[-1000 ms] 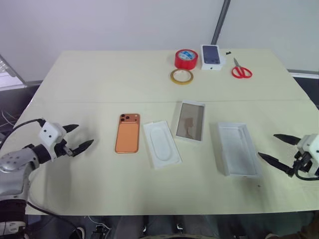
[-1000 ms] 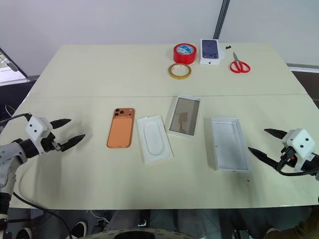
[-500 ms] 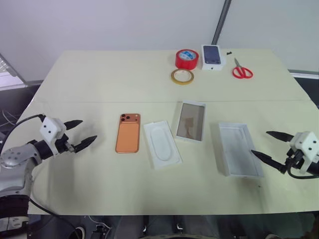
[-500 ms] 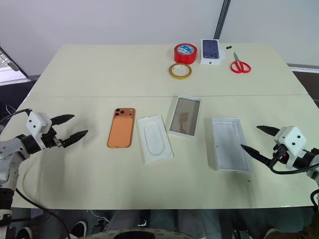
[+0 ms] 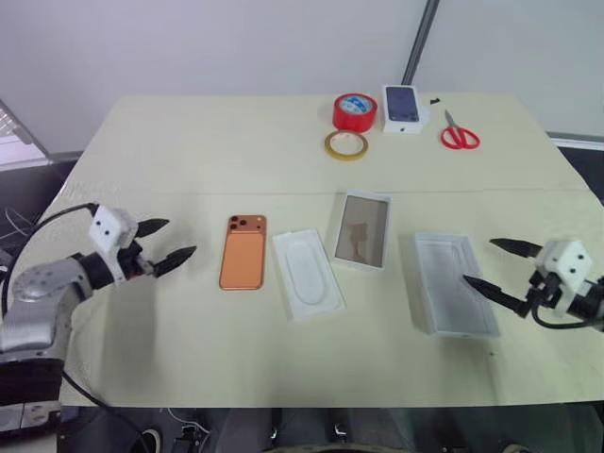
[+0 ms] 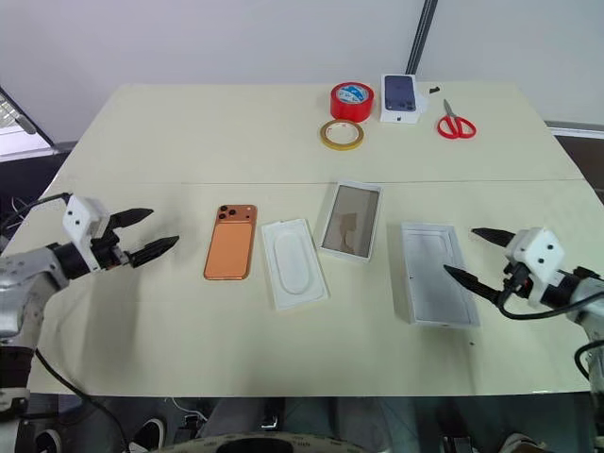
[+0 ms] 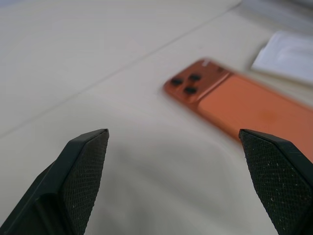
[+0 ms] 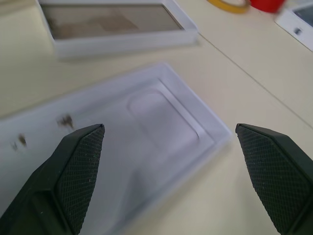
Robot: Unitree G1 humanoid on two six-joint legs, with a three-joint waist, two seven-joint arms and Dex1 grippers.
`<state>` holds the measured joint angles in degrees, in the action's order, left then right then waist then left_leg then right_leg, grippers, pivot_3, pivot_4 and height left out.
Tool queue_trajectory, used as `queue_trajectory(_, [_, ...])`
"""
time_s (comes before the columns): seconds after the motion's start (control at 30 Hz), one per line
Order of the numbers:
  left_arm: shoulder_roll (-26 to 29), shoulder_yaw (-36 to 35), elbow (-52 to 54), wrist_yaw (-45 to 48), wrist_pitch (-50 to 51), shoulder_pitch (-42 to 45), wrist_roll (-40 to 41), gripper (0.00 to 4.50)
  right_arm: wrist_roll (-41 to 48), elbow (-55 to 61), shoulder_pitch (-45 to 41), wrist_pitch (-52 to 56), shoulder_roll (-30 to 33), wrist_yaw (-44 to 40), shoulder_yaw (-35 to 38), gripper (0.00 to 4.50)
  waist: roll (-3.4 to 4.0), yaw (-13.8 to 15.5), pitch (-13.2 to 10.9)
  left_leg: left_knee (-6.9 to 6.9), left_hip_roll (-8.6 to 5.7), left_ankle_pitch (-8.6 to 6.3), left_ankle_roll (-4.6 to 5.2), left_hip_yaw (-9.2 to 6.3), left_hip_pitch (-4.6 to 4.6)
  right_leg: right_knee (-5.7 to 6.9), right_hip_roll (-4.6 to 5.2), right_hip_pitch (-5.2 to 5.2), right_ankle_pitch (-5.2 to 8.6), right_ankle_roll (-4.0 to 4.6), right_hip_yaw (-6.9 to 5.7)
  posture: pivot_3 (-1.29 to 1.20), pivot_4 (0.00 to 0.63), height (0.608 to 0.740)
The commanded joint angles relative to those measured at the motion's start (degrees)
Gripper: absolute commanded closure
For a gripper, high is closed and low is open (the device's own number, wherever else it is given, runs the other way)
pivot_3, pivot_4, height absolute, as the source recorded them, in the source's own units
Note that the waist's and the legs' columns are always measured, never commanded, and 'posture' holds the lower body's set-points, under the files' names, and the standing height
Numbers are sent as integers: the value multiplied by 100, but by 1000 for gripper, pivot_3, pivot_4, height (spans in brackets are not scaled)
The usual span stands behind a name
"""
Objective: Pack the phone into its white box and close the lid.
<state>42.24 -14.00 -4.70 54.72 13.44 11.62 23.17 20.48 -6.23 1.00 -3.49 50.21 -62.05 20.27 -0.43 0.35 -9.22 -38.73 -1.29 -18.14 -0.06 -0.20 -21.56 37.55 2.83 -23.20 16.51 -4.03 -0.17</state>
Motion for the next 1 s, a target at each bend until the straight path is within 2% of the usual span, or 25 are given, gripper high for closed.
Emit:
queue_trajectory(0.03, [-177,159,420,-456,61,77,-190,36,67,416,-290,101,8,70,-111,6,2,-10,0,0,0,0,0,0,1,0,0,0,0,0,0,0,150,740])
queue_trajectory(0.17, [-340,419,884,-850,628,136,-228,36,123,796,-577,329,-22,152,-320,6,0,-3,0,-2,0,0,0,0,0,2,-1,0,-1,-1,0,0,150,740])
queue_trajectory(0.23, [-334,534,1085,-1012,1359,203,-120,36,133,1012,-634,399,-54,144,-452,6,-1,7,-1,-2,0,0,0,-1,-1,2,-2,0,-1,-1,0,0,150,740])
queue_trajectory(0.33, [-217,634,1438,-878,2791,335,500,36,96,1172,-714,445,-123,142,-649,6,-2,15,-1,-2,0,0,0,-1,-2,2,-2,0,-1,-1,0,0,150,740])
queue_trajectory(0.47, [-172,324,1645,-982,4826,705,1612,36,14,1166,-859,407,-260,106,-943,6,-3,22,-2,-6,-1,0,0,-2,-5,2,-2,0,-1,-1,-1,0,150,740])
queue_trajectory(0.6, [-141,231,1567,-1020,6025,970,2236,36,-29,1231,-1108,394,-334,-18,-1296,6,-3,-14,-2,-8,0,0,0,-2,-2,6,-5,0,-1,-1,-1,0,150,740])
queue_trajectory(0.73, [-379,240,1632,-1015,6990,1141,2885,36,39,1396,-1275,580,-187,-490,-1689,6,-3,-25,-2,-11,-1,1,-1,-3,0,12,-6,-1,-1,-1,-1,0,150,740])
queue_trajectory(0.8, [-552,314,1700,-1193,7067,1080,2882,36,8,1391,-1343,601,-226,-526,-1774,6,-4,-15,-3,-13,-1,1,-1,-3,-1,12,-6,0,-1,-1,-1,0,150,740])
queue_trajectory(0.9, [-1178,-61,1535,-1647,7434,1038,3021,36,-60,1318,-1437,575,-343,-442,-1825,6,-4,3,-3,-17,-1,1,-1,-4,-3,12,-5,0,-1,-1,-1,0,150,740])
queue_trajectory(1.0, [-1475,-139,1536,-1932,7487,909,2938,36,-93,1280,-1381,519,-387,-374,-1794,6,-8,14,-5,-19,-1,1,-2,-4,-4,12,-6,-1,-1,-1,-1,0,150,740])
